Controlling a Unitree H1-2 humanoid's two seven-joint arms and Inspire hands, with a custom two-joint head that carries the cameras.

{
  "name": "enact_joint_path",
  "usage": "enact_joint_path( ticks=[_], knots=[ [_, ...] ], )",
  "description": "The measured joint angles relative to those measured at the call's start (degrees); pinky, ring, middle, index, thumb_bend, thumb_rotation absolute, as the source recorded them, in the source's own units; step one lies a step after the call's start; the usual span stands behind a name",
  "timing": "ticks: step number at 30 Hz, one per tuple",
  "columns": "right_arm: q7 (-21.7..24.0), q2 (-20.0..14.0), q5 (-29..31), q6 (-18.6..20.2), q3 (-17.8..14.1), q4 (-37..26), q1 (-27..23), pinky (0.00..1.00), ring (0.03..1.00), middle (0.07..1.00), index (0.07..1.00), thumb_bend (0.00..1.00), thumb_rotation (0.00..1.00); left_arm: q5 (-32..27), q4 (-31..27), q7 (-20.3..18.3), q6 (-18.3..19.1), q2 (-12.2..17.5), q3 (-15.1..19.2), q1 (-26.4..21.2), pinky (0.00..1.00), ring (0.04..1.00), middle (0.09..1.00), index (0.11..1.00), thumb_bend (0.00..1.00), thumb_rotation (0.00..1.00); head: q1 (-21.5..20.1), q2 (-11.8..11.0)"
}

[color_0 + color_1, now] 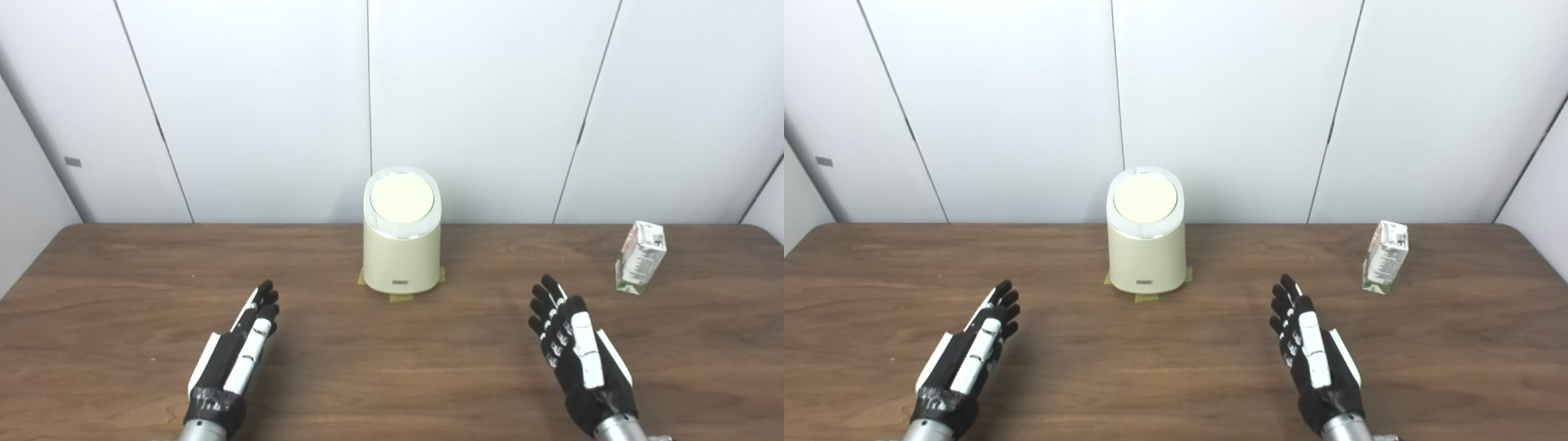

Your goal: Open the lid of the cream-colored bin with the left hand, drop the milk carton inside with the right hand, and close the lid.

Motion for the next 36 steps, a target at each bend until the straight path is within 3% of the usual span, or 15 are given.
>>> enact_joint_path(
  ticks=[17,23,25,29,32,36],
  knots=[
    [0.0,0.0,0.2,0.0,0.1,0.0,-0.1,1.00,1.000,0.989,1.000,0.64,0.99,0.2,0.0,0.0,0.4,0.0,0.0,-0.1,0.97,0.981,0.979,0.992,0.53,0.79,-0.1,-0.2],
    [0.0,-0.1,-0.1,0.0,0.4,0.1,-0.5,1.00,1.000,0.990,1.000,0.65,0.99,2.7,-1.3,0.0,3.6,1.6,-0.9,-1.7,0.98,0.985,0.983,0.999,0.58,0.74,0.8,-0.5],
    [0.0,-0.1,-0.3,0.0,0.4,0.5,-0.9,1.00,1.000,0.988,1.000,0.66,0.98,2.9,-2.2,-0.2,5.6,3.0,-1.1,-3.6,0.99,0.987,0.979,1.000,0.60,0.69,0.9,-0.6],
    [0.0,0.0,-0.7,-0.1,0.6,1.6,-1.4,1.00,1.000,0.989,1.000,0.66,0.98,3.6,-2.8,-0.9,7.7,6.0,-1.6,-11.1,0.93,0.951,0.966,0.998,0.64,0.56,0.7,-1.0],
    [0.0,0.1,-0.7,-0.1,0.6,1.6,-1.7,1.00,1.000,0.990,1.000,0.66,0.98,4.7,-2.7,-1.7,9.9,7.7,-2.5,-18.0,0.90,0.943,0.957,0.996,0.67,0.55,0.7,-1.1],
    [0.0,0.1,-0.7,-0.1,0.5,1.7,-1.7,1.00,1.000,0.988,1.000,0.65,0.99,9.0,-0.7,-2.7,12.4,10.8,-6.1,-28.0,0.90,0.925,0.943,0.985,0.72,0.50,0.7,-1.1]
  ],
)
